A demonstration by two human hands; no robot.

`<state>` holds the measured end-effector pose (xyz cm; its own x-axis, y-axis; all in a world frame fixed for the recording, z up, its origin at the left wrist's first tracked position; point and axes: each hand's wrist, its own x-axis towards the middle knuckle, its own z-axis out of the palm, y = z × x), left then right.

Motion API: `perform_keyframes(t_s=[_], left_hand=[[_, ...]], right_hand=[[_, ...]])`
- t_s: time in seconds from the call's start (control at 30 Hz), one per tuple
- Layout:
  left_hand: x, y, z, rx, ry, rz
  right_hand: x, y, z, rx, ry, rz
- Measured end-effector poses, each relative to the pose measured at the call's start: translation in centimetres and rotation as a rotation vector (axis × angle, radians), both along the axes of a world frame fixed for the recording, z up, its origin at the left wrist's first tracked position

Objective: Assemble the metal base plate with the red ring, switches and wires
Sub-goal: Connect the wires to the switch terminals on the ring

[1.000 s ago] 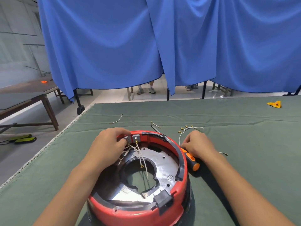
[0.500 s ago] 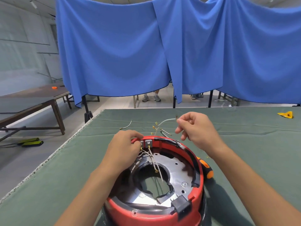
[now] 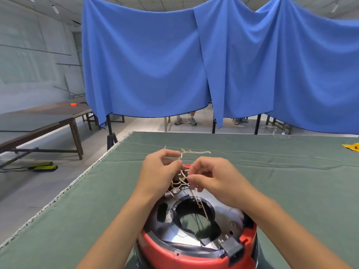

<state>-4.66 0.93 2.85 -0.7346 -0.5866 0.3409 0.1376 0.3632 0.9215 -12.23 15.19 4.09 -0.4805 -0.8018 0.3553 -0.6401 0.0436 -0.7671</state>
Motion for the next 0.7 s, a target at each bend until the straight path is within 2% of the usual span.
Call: perform_keyframes(t_s=[0.07, 0.17, 0.3, 0.37, 0.53, 0.6, 0.7], left_hand=[[0.0, 0.1, 0.1, 0.009, 0.023, 0.003], [0.2, 0.2, 0.4, 0.126, 0.108, 0.006], [0.5, 0.1, 0.7, 0.186, 0.142, 0.025], [0.6, 0.0, 0.7, 0.202, 0.136, 0.028], [0.6, -0.2, 0.8, 0.308, 0.140, -0.037], [0.7, -0.2, 0.8, 0.375, 0.127, -0.102], [0.9, -0.2, 0.8, 0.396, 0.103, -0.187]], right_hand=[[0.1, -0.2, -0.6, 0.030, 0.012, 0.008], [0.2, -0.3, -0.8, 0.002, 0.032, -0.032], [-0.3, 0.1, -0.2, -0.208, 0.082, -0.336], [-0.6, 0.5, 0.5, -0.282, 0.047, -0.442], [-1.6, 0.9, 1.6, -0.314, -0.193, -0.486], [-2.0, 0.9, 1.3, -0.254, -0.352, -0.500], [-2.1, 0.5, 0.7, -0.152, -0.619, -0.408]])
